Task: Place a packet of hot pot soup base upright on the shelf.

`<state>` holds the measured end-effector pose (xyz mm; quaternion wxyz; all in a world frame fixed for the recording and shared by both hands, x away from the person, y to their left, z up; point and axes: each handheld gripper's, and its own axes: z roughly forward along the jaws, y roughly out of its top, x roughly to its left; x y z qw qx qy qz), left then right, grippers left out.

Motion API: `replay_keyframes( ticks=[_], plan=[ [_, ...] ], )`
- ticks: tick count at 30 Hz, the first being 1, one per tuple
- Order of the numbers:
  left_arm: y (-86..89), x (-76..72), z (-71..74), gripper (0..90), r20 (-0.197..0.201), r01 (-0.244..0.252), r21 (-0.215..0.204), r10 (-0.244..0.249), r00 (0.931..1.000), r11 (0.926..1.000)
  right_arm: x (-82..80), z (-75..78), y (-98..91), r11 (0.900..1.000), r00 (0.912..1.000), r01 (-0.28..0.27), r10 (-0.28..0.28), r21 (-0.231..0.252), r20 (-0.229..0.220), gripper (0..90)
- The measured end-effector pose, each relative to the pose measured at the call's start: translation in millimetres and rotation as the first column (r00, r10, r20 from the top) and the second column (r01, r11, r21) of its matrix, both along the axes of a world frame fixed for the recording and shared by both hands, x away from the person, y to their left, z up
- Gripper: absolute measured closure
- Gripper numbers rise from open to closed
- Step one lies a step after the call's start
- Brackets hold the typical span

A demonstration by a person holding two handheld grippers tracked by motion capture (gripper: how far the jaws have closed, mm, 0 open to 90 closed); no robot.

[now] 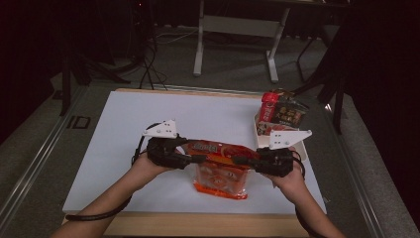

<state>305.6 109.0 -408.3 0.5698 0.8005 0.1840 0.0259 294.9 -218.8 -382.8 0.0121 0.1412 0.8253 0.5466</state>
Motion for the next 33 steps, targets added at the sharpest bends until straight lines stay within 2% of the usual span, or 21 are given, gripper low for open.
replay_keyframes(
  ticks=[1,4,7,9,13,18,23,28,33],
  plan=[
    [0.9,0.2,-0.6,36.6,0.001,-0.009,-0.006,0.009,1.0000,0.9999,0.7,6.1,-1.8,0.9999,0.9997,0.013,-0.013,-0.004,0.020,90.0],
    [4.3,3.1,-3.0,30.5,-0.013,-0.028,-0.024,0.027,0.9995,0.9993,3.4,14.7,-6.2,0.9995,0.9988,0.031,-0.032,0.010,0.037,90.0],
    [7.7,6.6,-6.2,22.1,-0.053,-0.059,-0.053,0.056,0.9970,0.9969,7.0,22.1,-11.8,0.9983,0.9977,0.050,-0.051,0.031,0.044,90.0],
    [9.6,7.2,-8.5,13.6,-0.047,-0.062,-0.056,0.060,0.9971,0.9965,8.7,27.0,-15.3,0.9970,0.9969,0.063,-0.065,0.045,0.045,90.0],
    [10.7,8.5,-12.4,8.1,-0.049,-0.082,-0.040,0.080,0.9956,0.9959,10.5,36.8,-21.0,0.9951,0.9947,0.082,-0.085,0.056,0.058,90.0],
    [8.9,9.3,-21.6,2.2,-0.033,-0.106,-0.034,0.105,0.9940,0.9938,12.9,47.8,-28.4,0.9919,0.9921,0.105,-0.110,0.072,0.062,90.0],
    [7.7,7.4,-30.7,2.2,-0.032,-0.117,-0.020,0.116,0.9927,0.9929,14.2,59.1,-36.8,0.9878,0.9874,0.127,-0.135,0.090,0.084,90.0],
    [7.3,2.9,-40.2,2.3,-0.042,-0.111,-0.009,0.110,0.9930,0.9938,19.7,71.3,-47.1,0.9817,0.9813,0.156,-0.166,0.110,0.097,90.0],
    [11.6,-2.0,-50.7,2.3,-0.054,-0.120,-0.009,0.119,0.9914,0.9928,27.8,82.7,-59.9,0.9722,0.9715,0.199,-0.212,0.124,0.106,90.0]
  ],
)
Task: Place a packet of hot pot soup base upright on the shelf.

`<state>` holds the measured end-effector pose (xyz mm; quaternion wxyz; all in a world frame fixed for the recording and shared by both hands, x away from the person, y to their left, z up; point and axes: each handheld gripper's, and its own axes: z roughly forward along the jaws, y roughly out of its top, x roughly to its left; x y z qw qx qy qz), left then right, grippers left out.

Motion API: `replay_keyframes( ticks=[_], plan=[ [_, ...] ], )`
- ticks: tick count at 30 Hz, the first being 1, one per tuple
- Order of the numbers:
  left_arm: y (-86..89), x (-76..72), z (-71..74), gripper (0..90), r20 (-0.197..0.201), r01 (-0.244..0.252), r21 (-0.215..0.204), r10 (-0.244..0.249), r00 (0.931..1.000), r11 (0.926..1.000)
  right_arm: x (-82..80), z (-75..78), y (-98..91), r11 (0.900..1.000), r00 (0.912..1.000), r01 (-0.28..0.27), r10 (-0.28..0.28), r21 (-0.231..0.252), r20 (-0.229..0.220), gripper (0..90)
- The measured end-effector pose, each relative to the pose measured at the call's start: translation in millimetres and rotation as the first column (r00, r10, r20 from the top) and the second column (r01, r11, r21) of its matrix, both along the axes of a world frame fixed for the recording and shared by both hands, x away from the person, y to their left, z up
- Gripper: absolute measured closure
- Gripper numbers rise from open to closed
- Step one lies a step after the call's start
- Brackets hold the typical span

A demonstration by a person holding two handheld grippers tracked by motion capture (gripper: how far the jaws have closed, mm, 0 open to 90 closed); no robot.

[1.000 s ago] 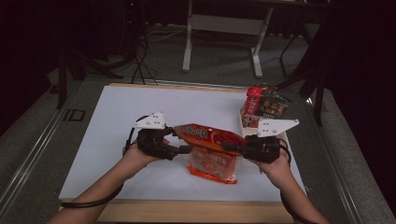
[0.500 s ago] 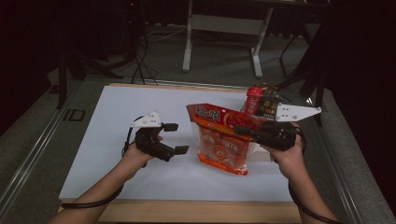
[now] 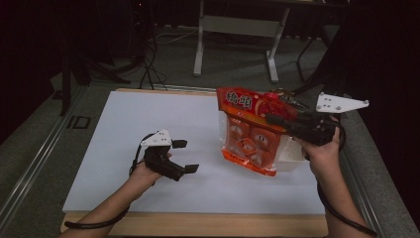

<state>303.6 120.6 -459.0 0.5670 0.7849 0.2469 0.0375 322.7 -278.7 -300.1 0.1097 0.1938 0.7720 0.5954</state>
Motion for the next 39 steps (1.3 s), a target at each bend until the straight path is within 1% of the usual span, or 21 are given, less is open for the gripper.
replay_keyframes(
  ticks=[2,4,7,8,9,10,13,16,21,23,26,30,31,33,35,38,39],
  plan=[
    [1.4,-0.9,-1.7,2.3,0.001,-0.006,-0.002,0.006,1.0000,1.0000,1.7,2.0,-2.8,1.0000,1.0000,0.009,-0.009,0.003,0.002,90.0],
    [7.8,-2.8,-6.1,2.3,-0.001,-0.016,-0.007,0.016,0.9999,0.9998,7.1,8.1,-11.2,0.9992,0.9991,0.041,-0.041,0.000,0.013,90.0],
    [13.6,-5.4,-10.1,2.3,-0.003,-0.035,0.012,0.035,0.9994,0.9993,13.1,13.6,-20.4,0.9975,0.9972,0.071,-0.071,0.001,0.020,90.0],
    [13.6,-5.4,-10.1,2.3,-0.003,-0.035,0.012,0.035,0.9994,0.9993,13.1,13.6,-20.4,0.9975,0.9972,0.071,-0.071,0.001,0.020,90.0],
    [17.2,-7.4,-12.3,2.3,-0.008,-0.042,0.023,0.042,0.9991,0.9989,15.1,15.5,-23.5,0.9965,0.9962,0.083,-0.083,0.000,0.024,90.0],
    [19.5,-8.4,-13.4,2.3,-0.007,-0.045,0.026,0.045,0.9990,0.9987,18.7,18.2,-29.3,0.9954,0.9953,0.095,-0.095,0.009,0.019,90.0],
    [26.5,-11.5,-16.4,2.3,-0.009,-0.060,0.033,0.060,0.9982,0.9977,24.6,21.1,-38.4,0.9926,0.9926,0.121,-0.121,0.013,0.016,90.0],
    [34.3,-15.9,-21.3,2.3,-0.023,-0.081,0.038,0.082,0.9964,0.9960,29.3,21.3,-45.6,0.9896,0.9896,0.143,-0.143,0.013,0.012,90.0],
    [43.9,-23.8,-30.7,2.3,-0.045,-0.104,0.039,0.106,0.9933,0.9938,36.5,16.0,-57.1,0.9827,0.9829,0.184,-0.184,0.020,-0.004,90.0],
    [47.0,-26.7,-33.0,2.3,-0.042,-0.115,0.043,0.117,0.9923,0.9925,38.9,12.2,-61.6,0.9812,0.9815,0.191,-0.191,0.024,-0.012,90.0],
    [51.2,-29.3,-36.2,2.3,-0.051,-0.130,0.035,0.132,0.9900,0.9909,42.8,6.1,-66.3,0.9782,0.9780,0.207,-0.207,0.012,-0.025,90.0],
    [54.0,-30.0,-37.7,2.3,-0.049,-0.142,0.029,0.144,0.9884,0.9894,45.4,-1.6,-72.6,0.9729,0.9724,0.231,-0.231,0.011,-0.034,90.0],
    [54.5,-29.9,-37.8,2.3,-0.047,-0.146,0.028,0.147,0.9880,0.9889,45.8,-3.3,-74.1,0.9704,0.9699,0.241,-0.241,0.009,-0.035,90.0],
    [54.8,-29.0,-38.4,2.3,-0.050,-0.149,0.024,0.150,0.9874,0.9885,47.1,-7.2,-77.3,0.9700,0.9692,0.243,-0.242,0.013,-0.044,90.0],
    [55.1,-28.1,-39.6,2.3,-0.053,-0.150,0.020,0.151,0.9872,0.9885,48.5,-11.3,-79.5,0.9680,0.9668,0.251,-0.250,0.011,-0.054,90.0],
    [55.0,-27.2,-41.6,2.3,-0.053,-0.152,0.027,0.153,0.9867,0.9880,51.9,-18.2,-81.8,0.9668,0.9646,0.255,-0.254,0.008,-0.071,90.0],
    [55.0,-26.8,-42.4,2.3,-0.055,-0.155,0.027,0.156,0.9862,0.9876,52.8,-20.3,-82.1,0.9655,0.9632,0.260,-0.260,0.001,-0.070,90.0]
  ],
)
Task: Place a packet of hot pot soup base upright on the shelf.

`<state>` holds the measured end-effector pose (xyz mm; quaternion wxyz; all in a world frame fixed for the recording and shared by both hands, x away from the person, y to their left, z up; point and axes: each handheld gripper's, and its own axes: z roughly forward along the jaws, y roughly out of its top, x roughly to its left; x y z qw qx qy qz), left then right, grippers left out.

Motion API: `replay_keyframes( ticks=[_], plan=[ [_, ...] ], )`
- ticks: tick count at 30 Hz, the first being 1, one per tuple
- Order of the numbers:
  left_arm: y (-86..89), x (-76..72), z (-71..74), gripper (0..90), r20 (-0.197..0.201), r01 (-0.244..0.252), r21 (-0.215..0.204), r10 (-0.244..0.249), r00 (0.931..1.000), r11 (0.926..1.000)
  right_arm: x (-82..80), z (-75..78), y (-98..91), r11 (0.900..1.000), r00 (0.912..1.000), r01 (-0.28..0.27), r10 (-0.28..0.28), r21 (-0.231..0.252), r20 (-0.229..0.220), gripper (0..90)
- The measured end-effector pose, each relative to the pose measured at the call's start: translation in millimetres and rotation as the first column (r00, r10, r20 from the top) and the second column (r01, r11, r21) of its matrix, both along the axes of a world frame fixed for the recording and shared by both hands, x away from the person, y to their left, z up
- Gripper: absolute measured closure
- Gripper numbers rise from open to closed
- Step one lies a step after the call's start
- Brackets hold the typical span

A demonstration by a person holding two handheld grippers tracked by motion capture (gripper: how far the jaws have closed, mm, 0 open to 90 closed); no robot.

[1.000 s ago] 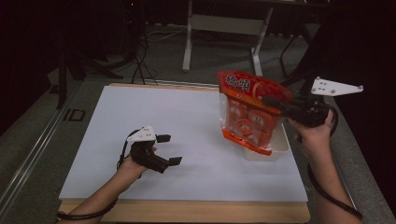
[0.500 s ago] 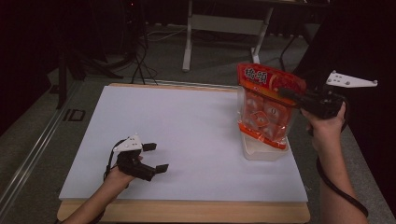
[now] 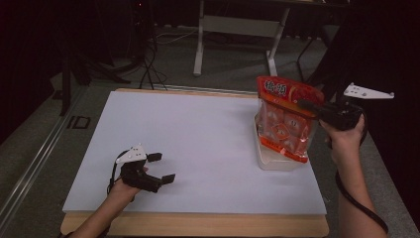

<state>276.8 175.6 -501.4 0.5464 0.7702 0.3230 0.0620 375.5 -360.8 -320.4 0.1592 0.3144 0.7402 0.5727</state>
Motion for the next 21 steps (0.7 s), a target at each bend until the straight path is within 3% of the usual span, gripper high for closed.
replay_keyframes(
  ticks=[21],
  plan=[
    [2.5,3.5,-5.8,2.3,-0.020,-0.012,-0.005,0.012,0.9997,0.9999,10.9,-43.0,-5.0,0.9986,0.9976,0.038,-0.035,0.039,-0.060,90.0]
  ],
)
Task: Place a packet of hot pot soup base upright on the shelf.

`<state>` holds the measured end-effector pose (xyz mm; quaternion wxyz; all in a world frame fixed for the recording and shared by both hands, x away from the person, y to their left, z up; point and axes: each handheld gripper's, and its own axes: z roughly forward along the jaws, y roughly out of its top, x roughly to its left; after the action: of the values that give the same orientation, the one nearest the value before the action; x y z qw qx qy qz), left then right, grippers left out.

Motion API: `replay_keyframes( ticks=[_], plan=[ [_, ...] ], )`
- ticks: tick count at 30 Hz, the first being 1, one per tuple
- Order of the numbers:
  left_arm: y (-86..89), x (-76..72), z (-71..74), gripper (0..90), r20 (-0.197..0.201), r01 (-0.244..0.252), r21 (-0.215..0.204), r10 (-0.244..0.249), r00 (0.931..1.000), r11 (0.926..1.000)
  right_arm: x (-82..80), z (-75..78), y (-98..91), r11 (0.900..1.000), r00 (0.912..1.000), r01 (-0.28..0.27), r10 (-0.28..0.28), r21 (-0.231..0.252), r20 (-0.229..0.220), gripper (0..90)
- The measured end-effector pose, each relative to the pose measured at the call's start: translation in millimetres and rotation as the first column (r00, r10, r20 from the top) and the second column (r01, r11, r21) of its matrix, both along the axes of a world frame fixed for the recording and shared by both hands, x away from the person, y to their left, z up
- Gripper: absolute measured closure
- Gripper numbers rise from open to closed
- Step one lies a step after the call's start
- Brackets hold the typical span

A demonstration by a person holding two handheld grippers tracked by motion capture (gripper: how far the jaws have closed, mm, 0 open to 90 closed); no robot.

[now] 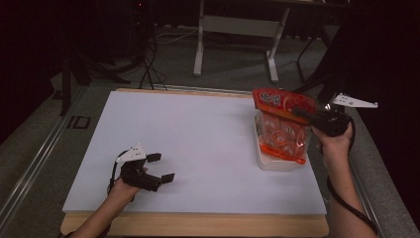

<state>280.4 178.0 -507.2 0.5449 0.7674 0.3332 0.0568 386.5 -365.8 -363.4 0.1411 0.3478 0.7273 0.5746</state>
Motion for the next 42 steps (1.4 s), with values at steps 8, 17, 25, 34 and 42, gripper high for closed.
replay_keyframes(
  ticks=[8,17,25,34,42],
  plan=[
    [-0.4,0.7,-2.2,2.3,-0.009,0.003,0.005,-0.003,1.0000,1.0000,0.6,-21.0,-7.8,0.9998,0.9992,0.017,-0.017,0.008,-0.036,89.9],
    [-1.4,1.4,-4.1,2.3,-0.018,0.011,0.005,-0.011,0.9998,0.9999,-4.0,-33.8,-15.2,0.9992,0.9977,0.038,-0.038,0.012,-0.057,89.8],
    [-1.3,2.1,-5.6,2.3,-0.023,0.009,0.005,-0.009,0.9997,0.9999,-4.7,-43.8,-19.7,0.9990,0.9958,0.043,-0.043,0.004,-0.081,89.6],
    [-0.9,3.0,-6.8,2.3,-0.027,0.006,0.002,-0.006,0.9996,1.0000,-8.1,-23.1,-9.3,0.9929,0.9934,0.105,-0.107,-0.056,-0.041,67.8],
    [-1.3,3.3,-7.4,2.3,-0.027,0.011,0.003,-0.011,0.9996,0.9999,-21.8,19.7,11.0,0.9900,0.9912,0.126,-0.123,-0.064,0.048,49.6]
  ],
)
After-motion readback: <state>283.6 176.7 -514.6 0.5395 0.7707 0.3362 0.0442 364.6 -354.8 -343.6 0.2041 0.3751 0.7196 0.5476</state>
